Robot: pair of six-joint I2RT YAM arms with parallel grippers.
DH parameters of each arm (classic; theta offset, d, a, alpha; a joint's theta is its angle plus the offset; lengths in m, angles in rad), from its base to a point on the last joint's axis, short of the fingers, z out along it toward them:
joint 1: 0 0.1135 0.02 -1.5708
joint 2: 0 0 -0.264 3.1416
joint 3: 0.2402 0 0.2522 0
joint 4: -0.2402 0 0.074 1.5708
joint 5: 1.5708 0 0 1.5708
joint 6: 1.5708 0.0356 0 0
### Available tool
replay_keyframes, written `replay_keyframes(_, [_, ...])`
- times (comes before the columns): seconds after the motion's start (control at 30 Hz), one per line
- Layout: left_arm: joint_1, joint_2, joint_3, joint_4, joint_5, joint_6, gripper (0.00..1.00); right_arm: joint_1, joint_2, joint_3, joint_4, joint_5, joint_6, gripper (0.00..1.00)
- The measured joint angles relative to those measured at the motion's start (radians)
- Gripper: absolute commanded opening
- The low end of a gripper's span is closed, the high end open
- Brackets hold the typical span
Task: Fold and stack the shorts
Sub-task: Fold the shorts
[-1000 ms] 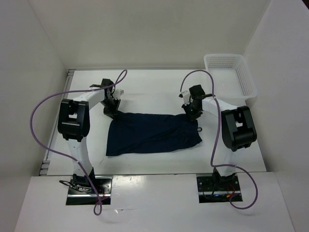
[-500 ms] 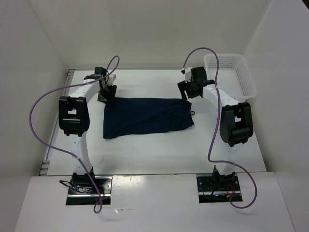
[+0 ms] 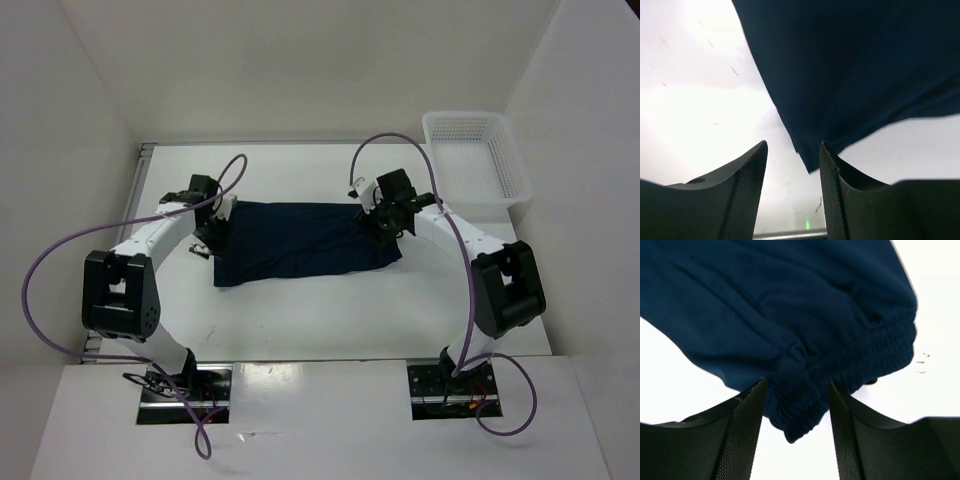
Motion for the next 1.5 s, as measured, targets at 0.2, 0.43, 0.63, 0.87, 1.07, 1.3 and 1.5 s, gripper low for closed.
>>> replay_keyframes(0.2, [-0.043, -0.016, -0.106, -0.039, 0.006, 0.0, 0.56, 0.047, 0.004, -0.013, -0.01, 0.038, -0.077, 0.61])
replay_keyframes(0.43, [-0.101, -0.012, -0.183, -0.06, 0.043, 0.0, 0.57, 0.062, 0.004, -0.09, 0.011, 0.112, -0.126, 0.4])
replay_keyframes(0.63, [-0.102, 0.035, -0.185, -0.042, 0.049, 0.0, 0.39, 0.062, 0.003, -0.132, 0.028, 0.156, -0.154, 0.17])
replay_keyframes(0.87, [-0.102, 0.081, -0.185, -0.033, -0.015, 0.0, 0.0, 0.062, -0.048, -0.144, 0.032, 0.193, -0.193, 0.0])
replay_keyframes(1.07, [-0.077, 0.056, -0.14, -0.045, -0.069, 0.0, 0.0, 0.062, -0.173, -0.144, 0.002, 0.193, -0.245, 0.0])
replay_keyframes(1.3, [-0.064, 0.002, -0.095, -0.042, -0.086, 0.0, 0.0, 0.106, -0.344, -0.275, -0.002, 0.126, -0.301, 0.14])
replay_keyframes(1.5, [-0.085, 0.014, -0.136, -0.045, -0.086, 0.002, 0.11, 0.123, -0.32, -0.396, -0.024, 0.117, -0.324, 0.72])
